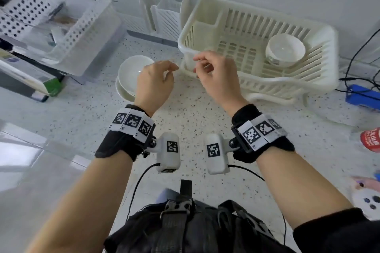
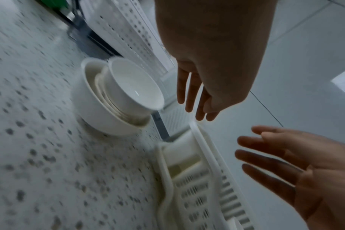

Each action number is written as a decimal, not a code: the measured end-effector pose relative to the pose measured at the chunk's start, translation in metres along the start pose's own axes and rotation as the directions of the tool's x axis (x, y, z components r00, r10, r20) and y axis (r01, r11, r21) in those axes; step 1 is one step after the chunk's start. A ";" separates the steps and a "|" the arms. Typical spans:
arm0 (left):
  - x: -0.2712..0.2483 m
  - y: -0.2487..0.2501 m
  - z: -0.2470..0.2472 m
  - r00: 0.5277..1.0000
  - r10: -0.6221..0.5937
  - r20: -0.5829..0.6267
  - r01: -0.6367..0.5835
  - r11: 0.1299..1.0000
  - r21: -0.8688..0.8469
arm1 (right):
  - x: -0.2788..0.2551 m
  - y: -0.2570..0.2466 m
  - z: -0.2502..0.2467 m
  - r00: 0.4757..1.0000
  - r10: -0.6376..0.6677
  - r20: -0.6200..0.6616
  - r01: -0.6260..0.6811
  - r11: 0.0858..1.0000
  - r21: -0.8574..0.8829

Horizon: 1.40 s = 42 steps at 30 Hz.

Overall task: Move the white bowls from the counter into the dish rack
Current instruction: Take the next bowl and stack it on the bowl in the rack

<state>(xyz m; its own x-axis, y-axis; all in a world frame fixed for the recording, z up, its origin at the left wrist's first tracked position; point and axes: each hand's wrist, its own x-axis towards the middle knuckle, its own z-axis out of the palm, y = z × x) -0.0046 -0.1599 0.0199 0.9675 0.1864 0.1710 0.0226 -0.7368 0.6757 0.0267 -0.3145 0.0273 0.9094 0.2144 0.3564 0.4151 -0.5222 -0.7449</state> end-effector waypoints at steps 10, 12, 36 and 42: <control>0.010 -0.104 -0.062 0.985 -0.164 0.043 0.160 0.983 0.094 | 0.016 -0.034 0.103 0.941 0.200 0.272 -0.136 0.962 -0.236; 0.013 -0.121 -0.065 0.974 -0.200 0.103 0.186 0.974 0.129 | 0.022 -0.034 0.118 0.924 0.261 0.281 -0.175 0.939 -0.297; 0.015 -0.177 -0.040 0.923 -0.244 0.296 0.231 0.970 0.081 | 0.039 -0.026 0.151 0.873 0.458 0.167 -0.437 0.887 -0.148; 0.013 -0.145 -0.049 0.980 -0.180 0.082 0.181 0.984 0.004 | 0.025 -0.033 0.111 0.748 0.588 0.308 -0.656 0.724 0.212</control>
<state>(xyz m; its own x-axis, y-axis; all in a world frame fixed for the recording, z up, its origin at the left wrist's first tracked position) -0.0079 -0.0192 -0.0406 0.9649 0.2623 -0.0130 0.1980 -0.6940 0.6922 0.0383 -0.2005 -0.0019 0.9324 0.1076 -0.3450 -0.2908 -0.3434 -0.8930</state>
